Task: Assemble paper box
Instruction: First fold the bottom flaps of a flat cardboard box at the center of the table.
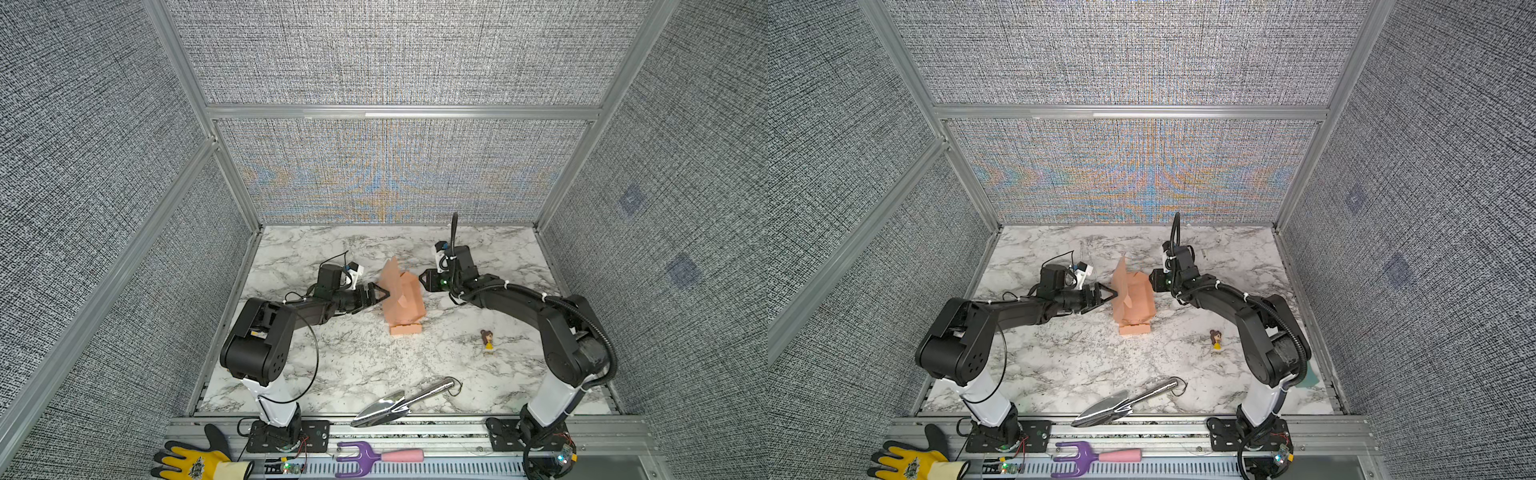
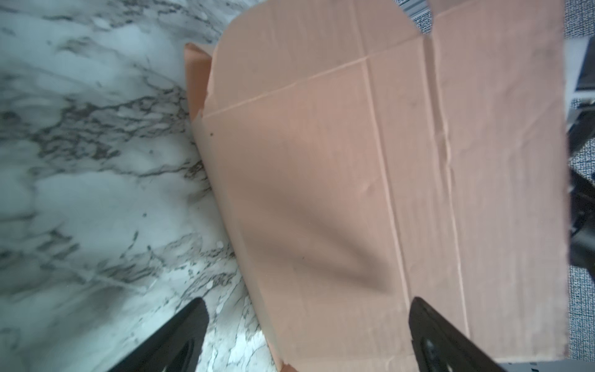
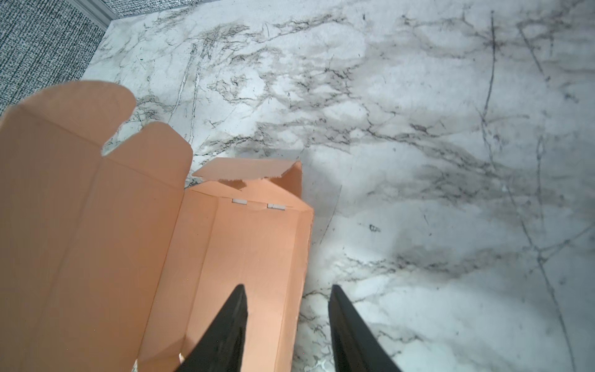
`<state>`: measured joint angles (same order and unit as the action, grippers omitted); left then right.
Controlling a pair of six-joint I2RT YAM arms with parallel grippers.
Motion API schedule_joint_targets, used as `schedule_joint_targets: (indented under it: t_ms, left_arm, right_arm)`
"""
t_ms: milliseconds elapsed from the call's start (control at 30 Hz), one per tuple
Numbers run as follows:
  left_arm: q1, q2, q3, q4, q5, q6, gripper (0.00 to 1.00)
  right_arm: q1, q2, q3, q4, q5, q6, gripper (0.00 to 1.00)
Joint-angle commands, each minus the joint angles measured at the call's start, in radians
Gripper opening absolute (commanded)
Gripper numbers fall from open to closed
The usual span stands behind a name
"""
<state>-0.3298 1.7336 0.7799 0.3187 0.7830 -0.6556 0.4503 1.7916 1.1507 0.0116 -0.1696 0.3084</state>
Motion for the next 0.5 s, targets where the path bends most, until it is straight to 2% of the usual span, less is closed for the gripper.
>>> schedule_joint_targets:
  t_ms: [0,167,267,467]
  left_arm:
    - [0.003,-0.037,-0.035,-0.004,-0.027,-0.008,0.99]
    - [0.003,-0.087,-0.089,-0.034,-0.046,-0.001,0.98]
    - [0.003,-0.104,-0.117,-0.053,-0.059,0.007,0.98]
    - [0.005,-0.086,-0.130,-0.054,-0.072,0.002,0.97]
  right_arm:
    - [-0.011,0.049,0.080,-0.106,-0.080,-0.152,0.45]
    - [-0.035,0.148,0.216,-0.183,-0.093,-0.240,0.45]
    - [-0.047,0.200,0.285,-0.218,-0.151,-0.319,0.46]
    - [-0.043,0.277,0.411,-0.293,-0.205,-0.433,0.48]
